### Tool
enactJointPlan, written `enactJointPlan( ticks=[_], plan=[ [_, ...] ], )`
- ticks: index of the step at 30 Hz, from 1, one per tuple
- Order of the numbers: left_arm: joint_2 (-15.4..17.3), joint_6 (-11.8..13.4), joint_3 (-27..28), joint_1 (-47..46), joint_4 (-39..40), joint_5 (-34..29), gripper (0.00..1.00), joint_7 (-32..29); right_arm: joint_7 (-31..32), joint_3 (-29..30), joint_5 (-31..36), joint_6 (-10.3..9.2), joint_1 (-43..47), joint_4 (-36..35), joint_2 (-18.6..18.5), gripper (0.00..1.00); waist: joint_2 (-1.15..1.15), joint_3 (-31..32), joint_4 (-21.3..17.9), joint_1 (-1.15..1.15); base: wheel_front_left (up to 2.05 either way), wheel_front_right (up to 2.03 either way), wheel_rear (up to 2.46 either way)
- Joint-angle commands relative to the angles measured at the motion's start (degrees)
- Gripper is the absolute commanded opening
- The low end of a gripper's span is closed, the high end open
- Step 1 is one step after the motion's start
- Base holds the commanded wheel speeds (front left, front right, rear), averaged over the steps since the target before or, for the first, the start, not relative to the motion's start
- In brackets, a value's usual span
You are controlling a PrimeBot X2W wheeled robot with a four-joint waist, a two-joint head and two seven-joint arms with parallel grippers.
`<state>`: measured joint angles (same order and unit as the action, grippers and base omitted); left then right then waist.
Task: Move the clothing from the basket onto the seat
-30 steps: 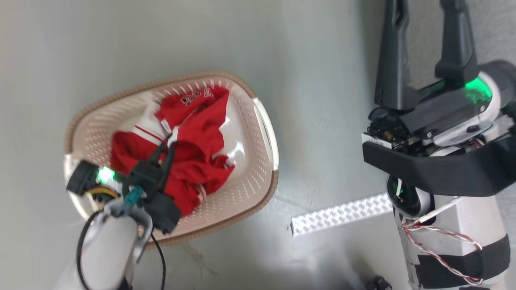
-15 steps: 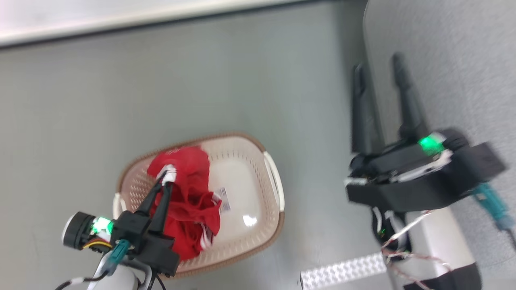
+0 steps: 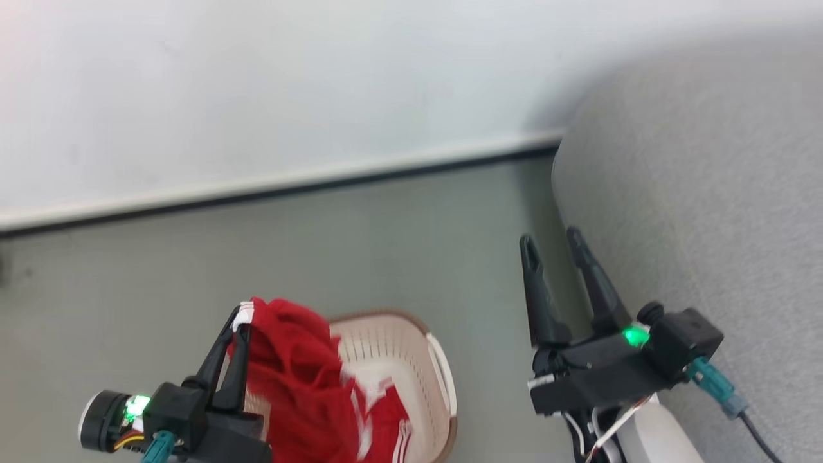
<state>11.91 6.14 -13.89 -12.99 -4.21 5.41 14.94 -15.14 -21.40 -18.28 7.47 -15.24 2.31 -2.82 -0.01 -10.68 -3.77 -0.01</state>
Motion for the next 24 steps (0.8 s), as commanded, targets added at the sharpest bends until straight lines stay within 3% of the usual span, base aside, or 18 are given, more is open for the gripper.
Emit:
enactJointPlan(
  ticks=[1,11,24],
  plan=[
    [-0.26,-0.25,0.31,1.28,0.51,0.00,0.00,0.31,-0.11,-0.34,-0.52,0.04,1.09,0.19,-0.13,1.00,0.01,6.91,-0.59,0.01,0.00,0.00,0.00],
    [-1.89,-1.50,2.26,0.75,3.58,-1.22,0.00,0.31,-0.10,-3.96,-2.58,0.04,4.23,3.32,-0.14,1.00,0.01,10.59,-2.42,0.01,0.00,0.00,0.00],
    [-4.41,-6.98,-1.85,-9.45,3.50,-3.68,0.00,0.31,-0.10,-13.24,-1.97,0.04,-0.17,8.28,-1.67,1.00,0.01,10.83,-4.89,0.01,0.00,0.00,0.00]
  ],
)
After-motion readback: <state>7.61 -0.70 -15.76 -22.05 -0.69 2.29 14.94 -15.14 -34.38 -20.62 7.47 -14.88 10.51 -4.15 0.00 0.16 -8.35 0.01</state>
